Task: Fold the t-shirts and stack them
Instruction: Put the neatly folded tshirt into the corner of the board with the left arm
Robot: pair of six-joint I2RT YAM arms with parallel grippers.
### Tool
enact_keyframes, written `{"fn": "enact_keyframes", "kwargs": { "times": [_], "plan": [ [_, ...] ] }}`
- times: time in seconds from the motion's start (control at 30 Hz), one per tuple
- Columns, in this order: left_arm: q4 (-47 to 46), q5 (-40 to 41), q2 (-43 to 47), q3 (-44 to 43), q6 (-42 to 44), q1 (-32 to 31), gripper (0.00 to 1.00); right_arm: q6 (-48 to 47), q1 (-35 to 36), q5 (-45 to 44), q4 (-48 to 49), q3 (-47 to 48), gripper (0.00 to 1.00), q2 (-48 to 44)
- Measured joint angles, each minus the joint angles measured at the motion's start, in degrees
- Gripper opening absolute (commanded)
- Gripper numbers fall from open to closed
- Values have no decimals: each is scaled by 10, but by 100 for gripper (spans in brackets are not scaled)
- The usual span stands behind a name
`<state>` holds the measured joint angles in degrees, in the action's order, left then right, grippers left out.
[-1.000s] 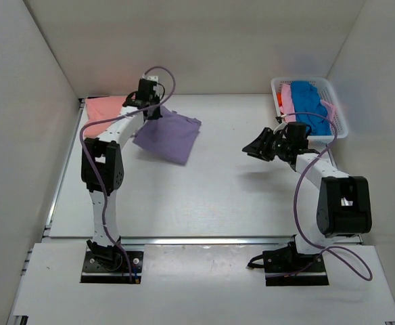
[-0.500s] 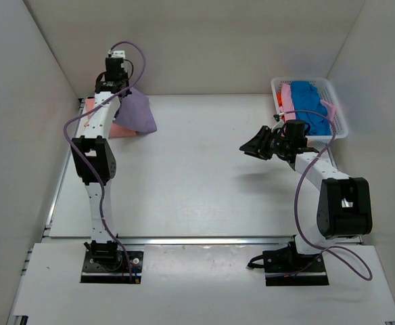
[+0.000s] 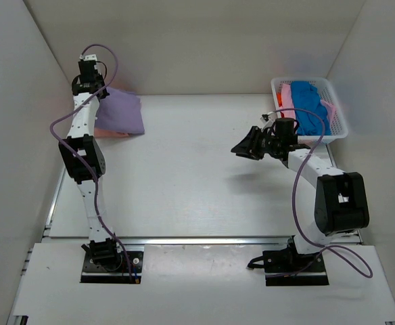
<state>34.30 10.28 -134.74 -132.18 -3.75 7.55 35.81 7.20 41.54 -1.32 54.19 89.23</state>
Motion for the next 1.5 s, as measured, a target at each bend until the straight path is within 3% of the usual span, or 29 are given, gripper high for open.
{"fn": "enact_keyframes", "kwargs": {
  "times": [0.37, 0.93, 0.97, 1.03, 1.07, 1.33, 1.5],
  "plan": [
    [11, -70, 0, -86, -18, 22, 0, -3, 40, -8, -33, 13, 34, 36],
    [0, -84, 0, -88, -25, 35, 0, -14, 52, -22, -66, 39, 34, 37],
    [-1, -81, -2, -88, -26, 39, 7, -15, 52, -22, -68, 39, 34, 37],
    [-6, -78, -10, -89, -28, 50, 64, -16, 53, -23, -70, 39, 34, 37],
    [-11, -78, -16, -89, -30, 56, 98, -16, 54, -24, -71, 39, 34, 38],
    [-16, -50, -36, -79, -56, 73, 99, -19, 74, -37, -75, 28, 34, 41],
    [-29, -90, 96, 118, -73, 38, 99, -35, 78, -69, -101, 12, 34, 30]
  ]
}}
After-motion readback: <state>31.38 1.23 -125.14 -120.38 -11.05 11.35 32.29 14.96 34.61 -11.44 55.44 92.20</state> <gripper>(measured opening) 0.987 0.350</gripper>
